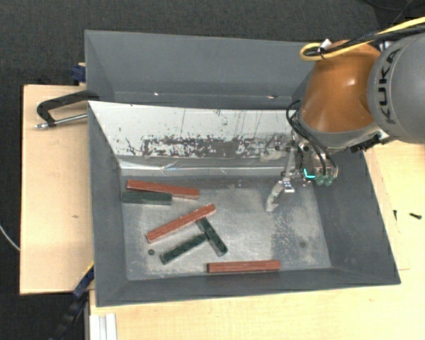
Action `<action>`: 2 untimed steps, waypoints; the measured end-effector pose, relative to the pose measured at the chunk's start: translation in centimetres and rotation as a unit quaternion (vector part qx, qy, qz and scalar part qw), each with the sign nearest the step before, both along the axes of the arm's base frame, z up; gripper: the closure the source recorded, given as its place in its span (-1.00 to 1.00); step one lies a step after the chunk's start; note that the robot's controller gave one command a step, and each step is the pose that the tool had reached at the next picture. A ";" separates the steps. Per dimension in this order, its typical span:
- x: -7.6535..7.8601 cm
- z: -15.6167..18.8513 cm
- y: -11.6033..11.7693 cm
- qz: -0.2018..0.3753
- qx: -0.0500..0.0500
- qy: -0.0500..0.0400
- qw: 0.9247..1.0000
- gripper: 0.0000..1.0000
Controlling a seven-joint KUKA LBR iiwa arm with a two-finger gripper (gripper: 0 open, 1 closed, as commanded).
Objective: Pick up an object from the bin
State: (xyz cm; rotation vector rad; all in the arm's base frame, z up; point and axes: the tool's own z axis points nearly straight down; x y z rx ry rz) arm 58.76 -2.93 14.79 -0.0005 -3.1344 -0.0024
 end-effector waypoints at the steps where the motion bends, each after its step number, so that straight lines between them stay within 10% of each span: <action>1: 0.2 0.5 0.0 0.000 0.000 -0.004 1.000 -1.00; 2: -2.3 -6.5 12.6 0.009 0.000 -0.003 1.000 1.00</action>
Offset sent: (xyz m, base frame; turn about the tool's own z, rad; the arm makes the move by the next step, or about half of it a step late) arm -0.0234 0.1245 -0.0660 -0.0158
